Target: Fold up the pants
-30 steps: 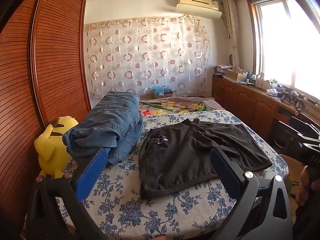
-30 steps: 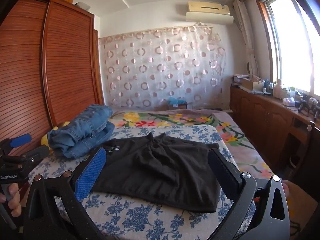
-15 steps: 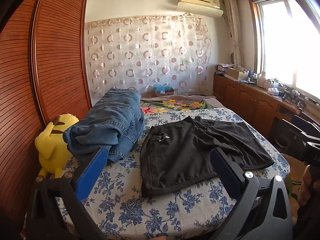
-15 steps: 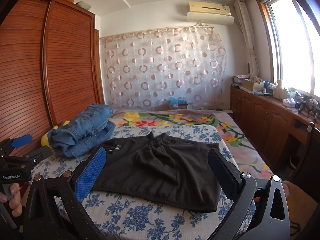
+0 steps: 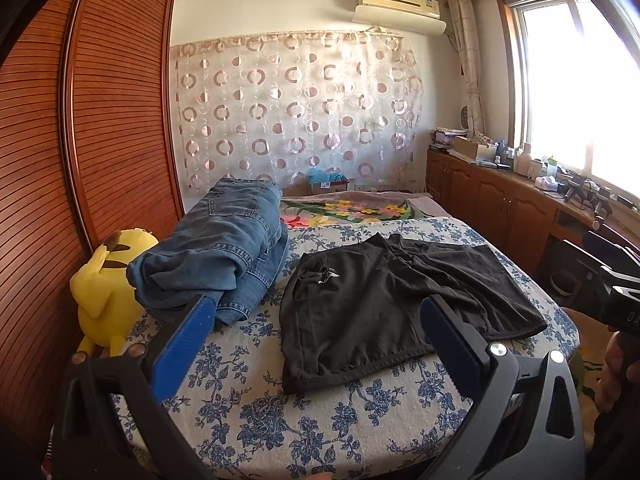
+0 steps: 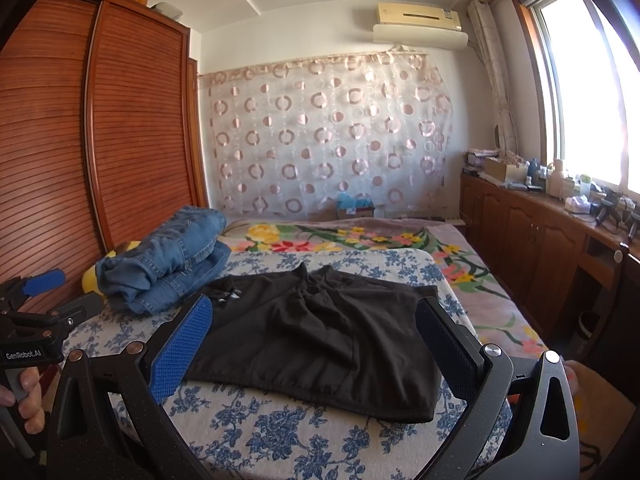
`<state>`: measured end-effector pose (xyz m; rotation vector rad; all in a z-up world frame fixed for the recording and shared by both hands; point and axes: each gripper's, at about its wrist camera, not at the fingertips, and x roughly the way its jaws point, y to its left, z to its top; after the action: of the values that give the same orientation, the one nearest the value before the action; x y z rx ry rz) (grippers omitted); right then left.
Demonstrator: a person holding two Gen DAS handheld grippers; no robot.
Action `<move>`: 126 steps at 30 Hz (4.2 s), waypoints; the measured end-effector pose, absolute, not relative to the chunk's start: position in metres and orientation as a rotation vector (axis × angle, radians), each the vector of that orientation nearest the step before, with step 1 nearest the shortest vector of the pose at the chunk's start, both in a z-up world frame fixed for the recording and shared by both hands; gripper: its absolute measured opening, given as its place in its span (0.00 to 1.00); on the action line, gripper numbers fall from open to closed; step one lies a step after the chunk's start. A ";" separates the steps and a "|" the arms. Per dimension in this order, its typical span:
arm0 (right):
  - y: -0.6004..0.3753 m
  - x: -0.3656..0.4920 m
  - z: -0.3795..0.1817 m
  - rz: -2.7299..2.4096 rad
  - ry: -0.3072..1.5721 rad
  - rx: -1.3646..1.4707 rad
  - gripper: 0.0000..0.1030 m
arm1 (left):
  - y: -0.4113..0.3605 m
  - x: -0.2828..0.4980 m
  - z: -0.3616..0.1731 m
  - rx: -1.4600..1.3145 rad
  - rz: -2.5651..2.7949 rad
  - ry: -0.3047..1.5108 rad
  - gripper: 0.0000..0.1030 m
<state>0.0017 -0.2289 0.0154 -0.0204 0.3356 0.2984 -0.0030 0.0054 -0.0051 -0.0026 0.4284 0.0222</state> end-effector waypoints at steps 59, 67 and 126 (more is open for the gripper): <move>-0.231 0.000 0.004 0.302 0.361 -0.030 1.00 | 0.012 0.003 -0.014 -0.002 0.008 0.459 1.00; -0.251 0.008 -0.009 0.288 0.394 -0.042 1.00 | 0.021 0.017 -0.044 -0.001 -0.021 0.548 1.00; -0.317 0.047 -0.105 0.187 0.723 -0.168 0.58 | 0.057 0.078 -0.122 0.002 -0.096 0.774 0.46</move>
<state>0.0475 -0.3170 -0.1050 -0.1678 0.7230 0.1872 0.0778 0.0568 -0.1223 0.0017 0.7739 -0.0957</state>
